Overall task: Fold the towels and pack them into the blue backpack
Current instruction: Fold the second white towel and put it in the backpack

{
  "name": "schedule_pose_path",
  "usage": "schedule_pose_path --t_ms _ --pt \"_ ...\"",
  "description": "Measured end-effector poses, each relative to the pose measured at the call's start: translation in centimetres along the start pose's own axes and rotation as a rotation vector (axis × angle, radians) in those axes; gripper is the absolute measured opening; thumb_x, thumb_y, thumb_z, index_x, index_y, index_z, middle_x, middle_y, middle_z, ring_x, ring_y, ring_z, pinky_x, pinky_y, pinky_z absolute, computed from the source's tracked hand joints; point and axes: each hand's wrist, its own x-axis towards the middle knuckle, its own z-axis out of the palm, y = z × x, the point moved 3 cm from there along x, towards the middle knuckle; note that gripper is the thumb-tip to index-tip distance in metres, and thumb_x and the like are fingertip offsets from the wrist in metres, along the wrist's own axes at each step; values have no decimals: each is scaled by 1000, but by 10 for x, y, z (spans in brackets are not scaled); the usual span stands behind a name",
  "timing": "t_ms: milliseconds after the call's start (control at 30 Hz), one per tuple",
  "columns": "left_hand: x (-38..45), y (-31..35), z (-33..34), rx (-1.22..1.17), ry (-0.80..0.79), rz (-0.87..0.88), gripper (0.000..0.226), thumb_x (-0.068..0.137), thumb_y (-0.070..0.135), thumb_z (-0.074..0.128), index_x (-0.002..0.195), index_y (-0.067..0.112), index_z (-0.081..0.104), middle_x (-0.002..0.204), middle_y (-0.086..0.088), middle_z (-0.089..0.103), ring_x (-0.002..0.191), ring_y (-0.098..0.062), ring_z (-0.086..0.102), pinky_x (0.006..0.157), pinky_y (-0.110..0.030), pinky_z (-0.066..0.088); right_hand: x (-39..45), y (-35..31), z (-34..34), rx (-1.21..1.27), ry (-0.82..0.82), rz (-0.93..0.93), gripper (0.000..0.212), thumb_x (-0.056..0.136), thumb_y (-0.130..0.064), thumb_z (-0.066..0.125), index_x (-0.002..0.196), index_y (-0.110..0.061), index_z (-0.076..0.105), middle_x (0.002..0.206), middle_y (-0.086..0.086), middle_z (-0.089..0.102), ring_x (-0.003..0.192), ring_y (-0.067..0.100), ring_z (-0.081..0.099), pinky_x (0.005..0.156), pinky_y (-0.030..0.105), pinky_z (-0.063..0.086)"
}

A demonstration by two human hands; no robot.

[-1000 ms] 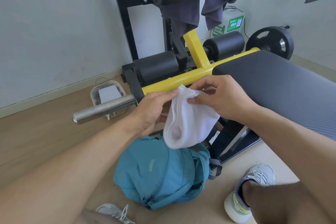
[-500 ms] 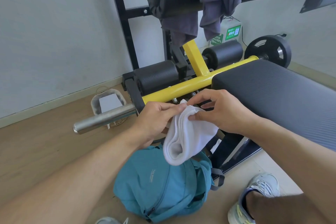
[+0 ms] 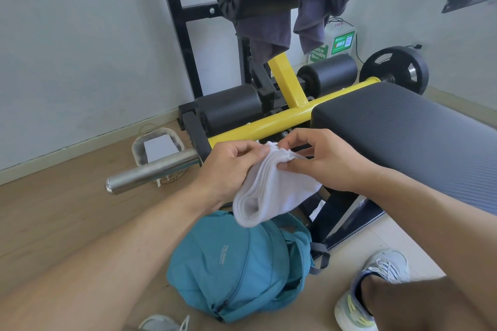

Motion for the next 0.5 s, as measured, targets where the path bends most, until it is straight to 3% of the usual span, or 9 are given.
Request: schedule_pose_path --t_ms 100,200,300,400,467,500 --pt "-3 5 1 -15 -69 30 33 82 54 77 93 23 81 87 4 77 78 -15 69 74 -34 51 0 -1 2 -6 20 -10 15 88 -33 78 100 -27 71 103 -13 72 99 4 67 94 37 57" --pt "-3 3 4 105 -128 51 52 56 55 91 95 30 70 97 5 76 93 -19 73 83 -43 60 1 -2 4 13 47 -2 20 83 -36 81 98 -26 71 100 -10 73 95 8 69 91 41 58" --pt "0 -4 6 222 -126 77 47 53 54 88 86 35 60 91 5 75 85 -18 72 78 -50 60 2 -2 6 -35 20 -6 32 74 -50 83 99 -33 71 104 -17 71 103 -1 64 98 40 53" --pt "2 -6 1 202 -191 75 42 60 49 87 86 32 59 88 4 74 81 -16 67 73 -42 54 1 -5 3 -166 -147 27 73 68 -54 87 133 -42 56 127 -27 61 120 -7 52 110 30 41" --pt "3 -8 -4 172 -259 70 39 67 36 86 92 24 59 89 3 71 83 -16 66 75 -40 52 -3 -3 2 -308 -274 67 96 67 -52 89 148 -45 39 134 -26 52 121 -2 48 104 23 38" --pt "3 -9 -6 169 -281 70 37 69 32 85 93 22 58 89 2 70 83 -15 64 76 -39 51 -5 0 2 -369 -319 86 97 68 -50 90 149 -45 36 132 -26 51 118 1 49 100 23 39"
